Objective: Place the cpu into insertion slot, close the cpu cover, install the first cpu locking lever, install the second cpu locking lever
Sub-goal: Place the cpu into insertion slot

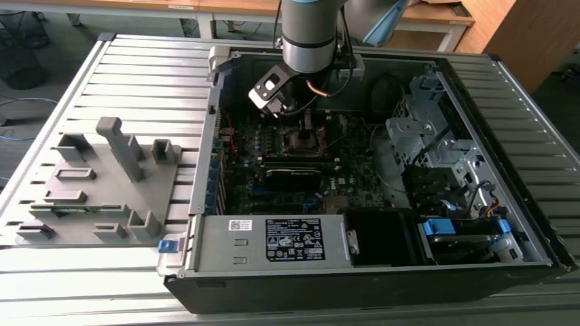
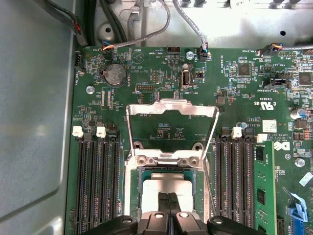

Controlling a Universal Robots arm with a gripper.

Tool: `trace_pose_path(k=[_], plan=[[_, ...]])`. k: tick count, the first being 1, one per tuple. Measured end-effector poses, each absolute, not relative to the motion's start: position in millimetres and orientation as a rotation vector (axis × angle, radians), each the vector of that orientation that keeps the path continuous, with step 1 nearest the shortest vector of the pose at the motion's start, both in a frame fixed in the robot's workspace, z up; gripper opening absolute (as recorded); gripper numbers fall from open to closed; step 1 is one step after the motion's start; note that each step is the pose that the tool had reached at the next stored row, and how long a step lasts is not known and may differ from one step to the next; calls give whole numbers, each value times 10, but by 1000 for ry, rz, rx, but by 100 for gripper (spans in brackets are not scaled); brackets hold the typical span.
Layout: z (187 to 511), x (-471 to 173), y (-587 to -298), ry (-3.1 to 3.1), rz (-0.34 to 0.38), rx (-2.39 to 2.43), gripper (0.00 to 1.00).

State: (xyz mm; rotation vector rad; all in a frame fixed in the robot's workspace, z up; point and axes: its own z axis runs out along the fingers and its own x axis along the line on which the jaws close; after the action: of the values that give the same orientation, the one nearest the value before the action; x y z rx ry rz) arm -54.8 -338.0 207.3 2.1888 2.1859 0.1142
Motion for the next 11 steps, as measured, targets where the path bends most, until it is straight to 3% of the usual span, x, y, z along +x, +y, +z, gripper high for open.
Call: trace_pose_path(k=[6, 11], plan=[[2071, -543, -3380, 2209, 66, 2213, 11], [2070, -535, -3380, 2209, 65, 2213, 11]])
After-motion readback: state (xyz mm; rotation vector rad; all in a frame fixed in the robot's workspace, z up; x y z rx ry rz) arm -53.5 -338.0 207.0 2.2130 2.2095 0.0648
